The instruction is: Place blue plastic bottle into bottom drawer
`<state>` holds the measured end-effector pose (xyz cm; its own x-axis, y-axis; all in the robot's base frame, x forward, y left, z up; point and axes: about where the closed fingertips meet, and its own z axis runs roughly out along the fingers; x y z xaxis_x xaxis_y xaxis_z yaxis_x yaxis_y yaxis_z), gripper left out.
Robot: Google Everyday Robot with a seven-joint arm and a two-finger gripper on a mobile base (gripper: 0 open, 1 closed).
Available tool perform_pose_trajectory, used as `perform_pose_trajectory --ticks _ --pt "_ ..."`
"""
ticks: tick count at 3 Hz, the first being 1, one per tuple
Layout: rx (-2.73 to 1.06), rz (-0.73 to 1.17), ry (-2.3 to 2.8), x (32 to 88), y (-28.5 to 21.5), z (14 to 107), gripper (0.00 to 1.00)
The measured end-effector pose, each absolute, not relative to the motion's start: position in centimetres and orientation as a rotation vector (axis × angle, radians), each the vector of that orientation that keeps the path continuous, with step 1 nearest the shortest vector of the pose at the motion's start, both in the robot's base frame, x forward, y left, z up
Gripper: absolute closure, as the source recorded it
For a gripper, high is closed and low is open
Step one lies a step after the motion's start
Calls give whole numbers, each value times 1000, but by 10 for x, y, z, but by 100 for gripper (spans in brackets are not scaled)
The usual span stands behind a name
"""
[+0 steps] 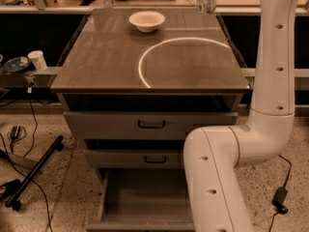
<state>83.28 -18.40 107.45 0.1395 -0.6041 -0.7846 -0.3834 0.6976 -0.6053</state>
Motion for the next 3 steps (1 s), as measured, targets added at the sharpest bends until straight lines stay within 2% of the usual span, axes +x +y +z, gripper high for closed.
perform_pose_trajectory --ticks 3 --pt "-892 -99 1520 824 -155 1018 100"
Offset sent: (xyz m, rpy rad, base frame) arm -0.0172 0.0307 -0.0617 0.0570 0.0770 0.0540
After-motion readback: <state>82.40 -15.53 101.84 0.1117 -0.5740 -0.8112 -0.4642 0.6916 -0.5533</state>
